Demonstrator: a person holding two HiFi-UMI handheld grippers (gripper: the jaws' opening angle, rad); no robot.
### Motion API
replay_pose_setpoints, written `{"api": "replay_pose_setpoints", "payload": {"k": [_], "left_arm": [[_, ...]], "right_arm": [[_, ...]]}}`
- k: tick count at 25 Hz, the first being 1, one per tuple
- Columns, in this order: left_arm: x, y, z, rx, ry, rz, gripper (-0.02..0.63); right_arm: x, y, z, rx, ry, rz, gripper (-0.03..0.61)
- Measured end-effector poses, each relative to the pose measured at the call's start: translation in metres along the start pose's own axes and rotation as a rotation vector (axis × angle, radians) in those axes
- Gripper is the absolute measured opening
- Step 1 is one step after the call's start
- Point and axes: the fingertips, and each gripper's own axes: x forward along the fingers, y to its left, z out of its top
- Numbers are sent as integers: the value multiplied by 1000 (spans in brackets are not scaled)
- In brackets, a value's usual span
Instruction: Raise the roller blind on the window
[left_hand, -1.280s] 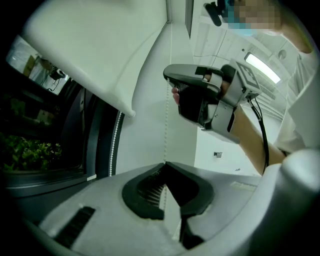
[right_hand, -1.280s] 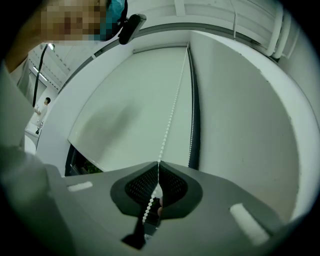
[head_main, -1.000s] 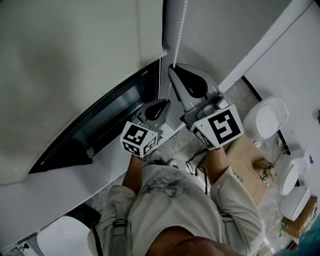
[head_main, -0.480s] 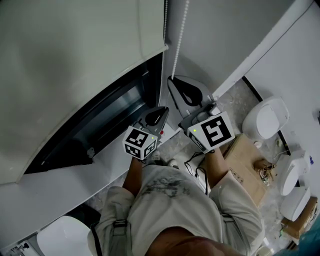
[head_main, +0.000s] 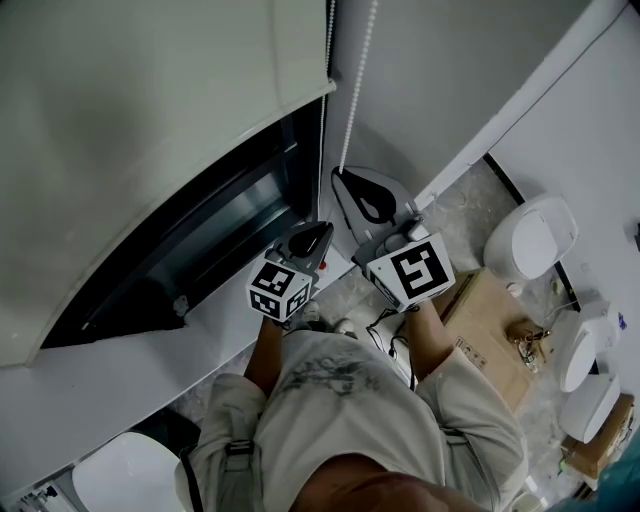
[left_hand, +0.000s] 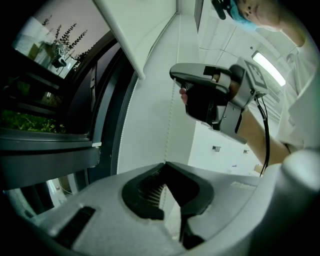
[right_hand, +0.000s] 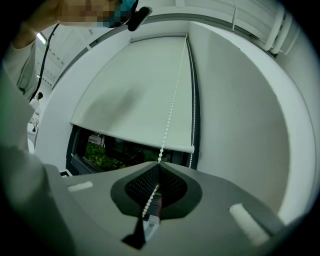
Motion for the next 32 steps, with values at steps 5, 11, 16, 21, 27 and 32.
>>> {"api": "replay_pose_setpoints", "payload": {"k": [5,11,16,21,27,32], "left_arm": [[1,3,-12,-2,21,6,12],[1,6,-38,-23,61,14,12],[2,9,-56,-44,90,14,12],[5,10,-69,-57,114,15,12],[5,11,-87,-69,147,17,12],[6,11,-105,-84,179,16,12]], "right_arm": [[3,2,-9,-18,10,0,11],[0,9,-37,8,75,2,11],[-1,13,-49,20,76,10,11],[-4,16,-66,52,119,11,11],[-6,23,-81,59,142,12,11],[-9,27,-97,71,168,14,11]]}}
